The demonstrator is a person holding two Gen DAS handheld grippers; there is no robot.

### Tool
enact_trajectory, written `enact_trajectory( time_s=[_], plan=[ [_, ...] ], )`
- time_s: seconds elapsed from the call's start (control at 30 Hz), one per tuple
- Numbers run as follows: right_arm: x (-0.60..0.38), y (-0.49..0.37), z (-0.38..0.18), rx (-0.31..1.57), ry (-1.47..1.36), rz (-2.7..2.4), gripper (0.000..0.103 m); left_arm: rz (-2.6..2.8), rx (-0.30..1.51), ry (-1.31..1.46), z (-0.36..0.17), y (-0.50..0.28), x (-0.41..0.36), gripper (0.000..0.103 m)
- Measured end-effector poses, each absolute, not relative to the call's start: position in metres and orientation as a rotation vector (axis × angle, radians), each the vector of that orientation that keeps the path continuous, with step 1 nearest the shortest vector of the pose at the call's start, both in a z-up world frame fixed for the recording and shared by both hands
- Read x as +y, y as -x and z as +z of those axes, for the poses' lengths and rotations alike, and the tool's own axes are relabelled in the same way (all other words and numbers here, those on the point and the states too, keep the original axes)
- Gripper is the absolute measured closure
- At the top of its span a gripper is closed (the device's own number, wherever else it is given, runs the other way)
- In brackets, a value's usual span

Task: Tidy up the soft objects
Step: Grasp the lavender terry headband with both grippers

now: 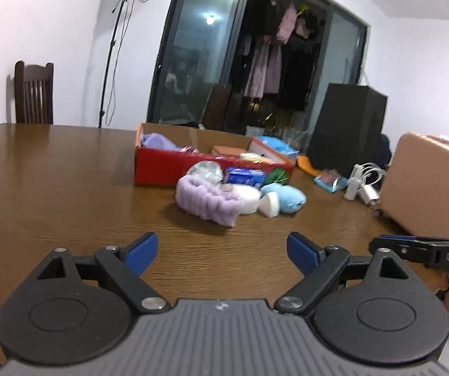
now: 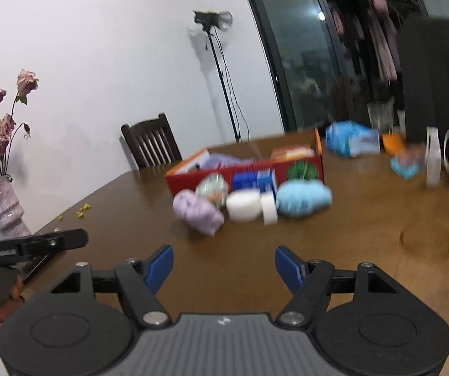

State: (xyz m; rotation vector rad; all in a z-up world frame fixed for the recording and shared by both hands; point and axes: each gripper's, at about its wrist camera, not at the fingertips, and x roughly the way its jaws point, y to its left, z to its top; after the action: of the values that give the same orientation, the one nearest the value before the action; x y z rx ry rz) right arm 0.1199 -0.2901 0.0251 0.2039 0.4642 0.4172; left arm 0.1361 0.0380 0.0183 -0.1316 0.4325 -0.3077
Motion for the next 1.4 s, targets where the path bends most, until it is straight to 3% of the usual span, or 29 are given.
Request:
enact_trajectory(
  time_s=[0.3,0.37,0.6,0.7,0.73,0.77,1.0,1.13,1.17,1.23,1.3,1.33,1.4],
  plan=[
    [-0.273,-0.169,0.019,0.515,-0.259,0.436,0.033,-0.266,0.422,0.174,0.020,-0.199,0.042,0.012],
    [-0.262,-0.189,0.022,0.519,-0.254,0.443,0.040,-0.266,0.419,0.191,0.022,-0.224,0.043,0.019],
    [-0.213,-0.271,0.028,0.502,-0.257,0.495,0.046,-0.277,0.499,0.197,0.013,-0.320,0.039,0.030],
    [-0.194,-0.304,0.019,0.524,-0.252,0.479,0.048,-0.299,0.562,0.214,-0.002,-0.336,0.042,0.061],
    [-0.188,-0.313,0.015,0.536,-0.231,0.461,0.051,-0.319,0.582,0.226,-0.007,-0.336,0.044,0.077],
    [-0.184,-0.318,0.011,0.548,-0.201,0.434,0.056,-0.348,0.594,0.249,-0.012,-0.332,0.048,0.082],
    [-0.193,-0.294,0.012,0.475,-0.084,0.284,0.057,-0.325,0.579,0.319,-0.023,-0.273,0.064,0.081],
    [-0.195,-0.280,0.010,0.514,-0.163,0.431,0.057,-0.340,0.517,0.379,-0.012,-0.262,0.076,0.040],
    [-0.192,-0.280,0.007,0.529,-0.170,0.450,0.057,-0.332,0.506,0.377,-0.010,-0.265,0.075,0.038],
    [-0.188,-0.285,-0.002,0.564,-0.200,0.456,0.057,-0.316,0.526,0.370,-0.012,-0.277,0.071,0.040],
    [-0.187,-0.292,-0.011,0.599,-0.250,0.463,0.057,-0.308,0.574,0.373,-0.020,-0.288,0.066,0.052],
    [-0.188,-0.293,-0.016,0.622,-0.288,0.478,0.057,-0.313,0.597,0.374,-0.023,-0.290,0.064,0.065],
    [-0.192,-0.290,-0.022,0.646,-0.344,0.503,0.062,-0.341,0.616,0.401,-0.028,-0.285,0.064,0.067]
  ],
)
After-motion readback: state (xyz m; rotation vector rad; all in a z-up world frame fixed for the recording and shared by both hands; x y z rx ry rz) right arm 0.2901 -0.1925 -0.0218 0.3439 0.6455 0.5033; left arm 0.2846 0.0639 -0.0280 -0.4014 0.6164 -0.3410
